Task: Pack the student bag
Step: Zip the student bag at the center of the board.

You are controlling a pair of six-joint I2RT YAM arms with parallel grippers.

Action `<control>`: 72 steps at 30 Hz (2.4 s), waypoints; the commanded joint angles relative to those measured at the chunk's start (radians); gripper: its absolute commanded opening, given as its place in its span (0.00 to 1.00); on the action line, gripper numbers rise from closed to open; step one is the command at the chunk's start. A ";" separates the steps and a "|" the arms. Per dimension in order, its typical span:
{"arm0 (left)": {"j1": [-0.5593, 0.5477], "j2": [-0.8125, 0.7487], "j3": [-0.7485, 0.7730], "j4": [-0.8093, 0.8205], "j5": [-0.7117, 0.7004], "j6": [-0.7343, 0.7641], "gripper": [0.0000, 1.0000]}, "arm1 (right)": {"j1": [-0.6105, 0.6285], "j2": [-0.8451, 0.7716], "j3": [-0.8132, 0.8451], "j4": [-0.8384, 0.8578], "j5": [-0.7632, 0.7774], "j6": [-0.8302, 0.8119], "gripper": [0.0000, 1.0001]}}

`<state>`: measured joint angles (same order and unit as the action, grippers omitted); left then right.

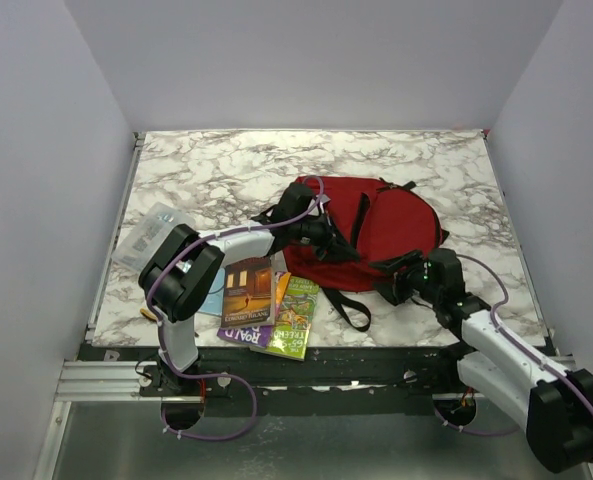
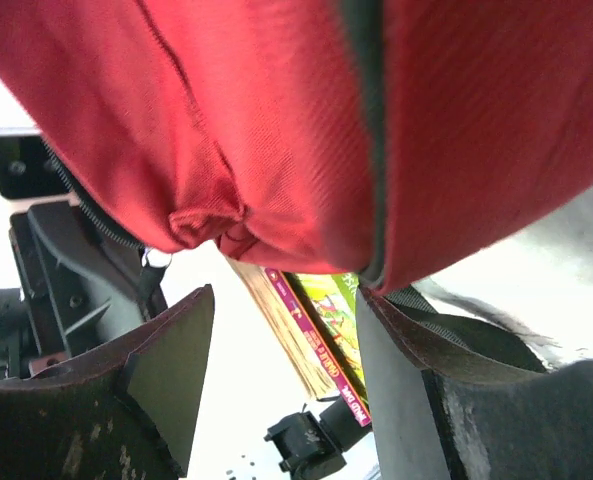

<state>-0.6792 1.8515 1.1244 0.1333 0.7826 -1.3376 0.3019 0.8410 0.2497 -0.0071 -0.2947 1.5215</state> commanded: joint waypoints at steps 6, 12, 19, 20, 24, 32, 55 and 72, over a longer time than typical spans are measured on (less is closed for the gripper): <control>-0.004 -0.012 -0.025 0.080 0.067 -0.059 0.00 | 0.016 0.283 0.011 0.287 -0.007 0.069 0.58; 0.000 0.022 -0.007 0.104 0.074 -0.108 0.00 | 0.048 0.440 0.003 0.361 0.035 -0.032 0.14; 0.069 0.089 0.101 0.118 -0.061 -0.328 0.00 | 0.062 0.530 -0.090 0.447 0.003 -0.224 0.01; 0.078 0.111 0.144 0.118 -0.081 -0.356 0.00 | 0.063 0.525 -0.104 0.448 0.005 -0.246 0.01; 0.105 0.195 0.310 0.112 -0.145 -0.436 0.00 | 0.063 0.488 -0.146 0.436 0.001 -0.312 0.00; 0.127 0.339 0.568 -0.011 -0.176 -0.449 0.00 | 0.063 0.346 -0.080 0.235 0.078 -0.467 0.01; 0.147 0.317 0.498 0.000 -0.104 -0.420 0.00 | 0.065 0.462 0.591 -0.114 0.148 -0.903 0.65; 0.183 0.503 0.698 0.008 -0.189 -0.488 0.00 | 0.139 0.634 0.394 0.139 0.094 -1.009 0.01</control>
<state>-0.5293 2.2822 1.7168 0.1169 0.6632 -1.7561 0.3805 1.4761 0.7467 0.0967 -0.1421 0.5407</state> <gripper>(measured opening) 0.005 0.016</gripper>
